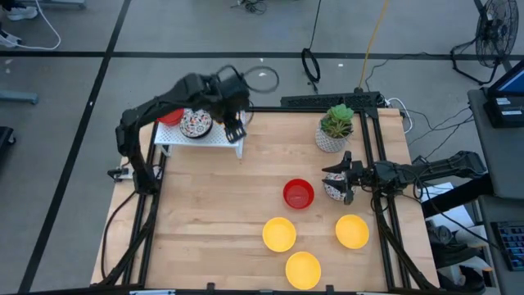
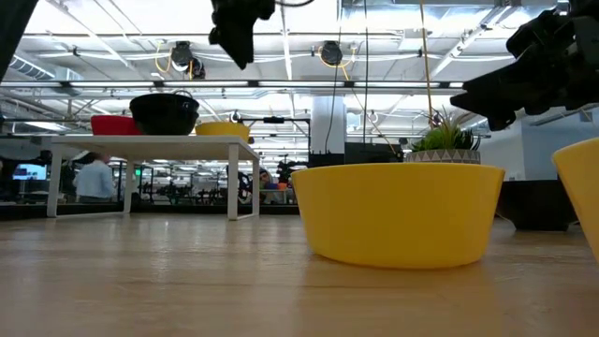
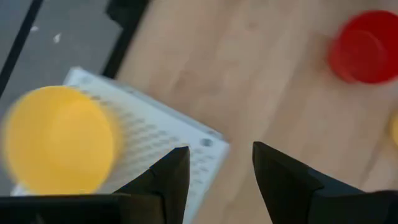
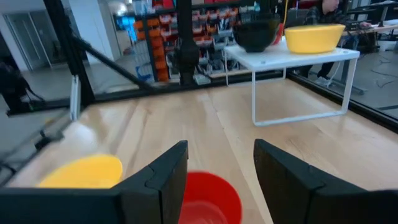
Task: Pick & Place Mini bowls
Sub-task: Stack the red bowl on top of the red bowl on the shelf
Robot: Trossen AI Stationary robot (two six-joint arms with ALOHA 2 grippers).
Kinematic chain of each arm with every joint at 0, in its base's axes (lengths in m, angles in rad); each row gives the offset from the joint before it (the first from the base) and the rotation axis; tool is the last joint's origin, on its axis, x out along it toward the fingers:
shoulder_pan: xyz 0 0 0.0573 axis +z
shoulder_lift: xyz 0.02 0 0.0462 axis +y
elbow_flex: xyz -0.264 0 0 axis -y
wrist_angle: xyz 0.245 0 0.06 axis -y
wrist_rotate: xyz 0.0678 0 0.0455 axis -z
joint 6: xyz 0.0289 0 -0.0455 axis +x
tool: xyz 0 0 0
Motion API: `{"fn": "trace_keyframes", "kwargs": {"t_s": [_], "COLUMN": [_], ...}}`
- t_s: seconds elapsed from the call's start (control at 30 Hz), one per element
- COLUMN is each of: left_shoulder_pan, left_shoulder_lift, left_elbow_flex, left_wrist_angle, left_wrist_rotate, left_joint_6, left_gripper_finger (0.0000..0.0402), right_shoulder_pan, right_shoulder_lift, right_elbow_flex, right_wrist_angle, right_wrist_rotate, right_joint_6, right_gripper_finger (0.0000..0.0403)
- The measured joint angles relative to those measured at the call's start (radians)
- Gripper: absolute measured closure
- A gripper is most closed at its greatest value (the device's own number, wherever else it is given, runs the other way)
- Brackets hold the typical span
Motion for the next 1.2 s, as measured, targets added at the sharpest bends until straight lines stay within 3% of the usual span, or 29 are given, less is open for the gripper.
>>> {"fn": "trace_keyframes", "kwargs": {"t_s": [0.37,0.63,0.73,0.83,1.03,1.2], "left_shoulder_pan": [-0.25,-0.334,-0.356,-0.385,-0.458,-0.51], "left_shoulder_lift": [0.0,0.0,0.0,0.001,0.001,0.0], "left_elbow_flex": [-0.05,-0.225,-0.311,-0.373,-0.439,-0.462], "left_wrist_angle": [0.01,0.027,0.091,0.149,0.223,0.214], "left_wrist_rotate": [-0.046,-0.12,-0.123,-0.119,-0.119,-0.194], "left_joint_6": [-0.09,-0.183,-0.205,-0.22,-0.219,-0.241], "left_gripper_finger": [0.0249,0.025,0.025,0.025,0.025,0.025], "right_shoulder_pan": [0.0,0.0,0.0,0.0,0.001,0.001], "right_shoulder_lift": [0.0,0.0,0.0,0.001,0.001,0.002], "right_elbow_flex": [0.0,0.0,0.0,0.0,0.0,0.0], "right_wrist_angle": [0.063,0.185,0.244,0.304,0.394,0.398], "right_wrist_rotate": [0.0,0.005,0.055,0.049,0.051,0.052], "right_joint_6": [-0.009,-0.028,-0.121,-0.114,-0.093,-0.029], "right_gripper_finger": [0.0232,0.0231,0.0231,0.0231,0.0231,0.0231]}}
